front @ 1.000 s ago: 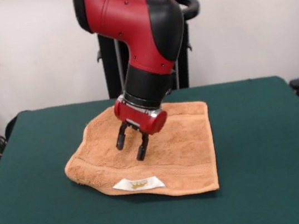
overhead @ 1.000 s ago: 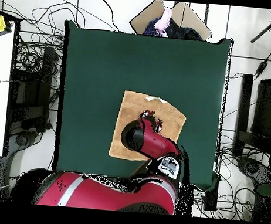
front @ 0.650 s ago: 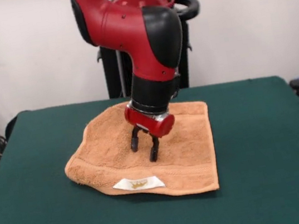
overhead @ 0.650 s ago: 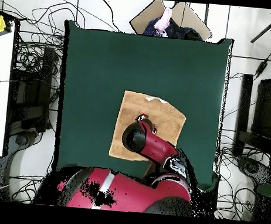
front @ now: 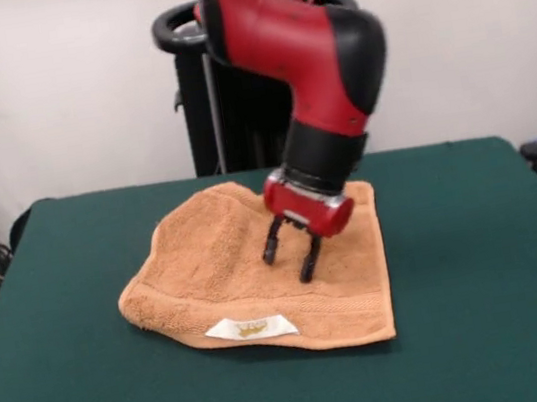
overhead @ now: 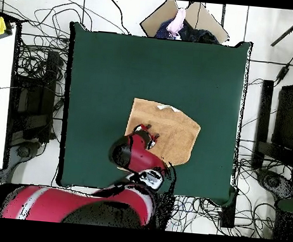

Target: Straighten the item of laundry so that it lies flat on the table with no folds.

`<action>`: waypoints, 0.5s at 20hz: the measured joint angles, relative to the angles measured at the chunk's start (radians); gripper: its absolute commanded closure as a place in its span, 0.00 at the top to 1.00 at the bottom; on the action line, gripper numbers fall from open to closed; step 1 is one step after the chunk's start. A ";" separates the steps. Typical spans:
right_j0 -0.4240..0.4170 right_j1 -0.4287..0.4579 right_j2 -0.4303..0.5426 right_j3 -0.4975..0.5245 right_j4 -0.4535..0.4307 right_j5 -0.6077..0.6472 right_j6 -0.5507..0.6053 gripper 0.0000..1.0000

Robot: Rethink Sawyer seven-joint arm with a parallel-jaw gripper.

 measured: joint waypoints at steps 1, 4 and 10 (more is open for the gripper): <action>0.026 0.005 -0.009 0.000 0.013 -0.004 0.000 1.00; 0.076 0.012 -0.009 -0.001 0.027 -0.007 0.000 1.00; -0.029 0.000 0.066 -0.004 -0.055 -0.035 0.000 1.00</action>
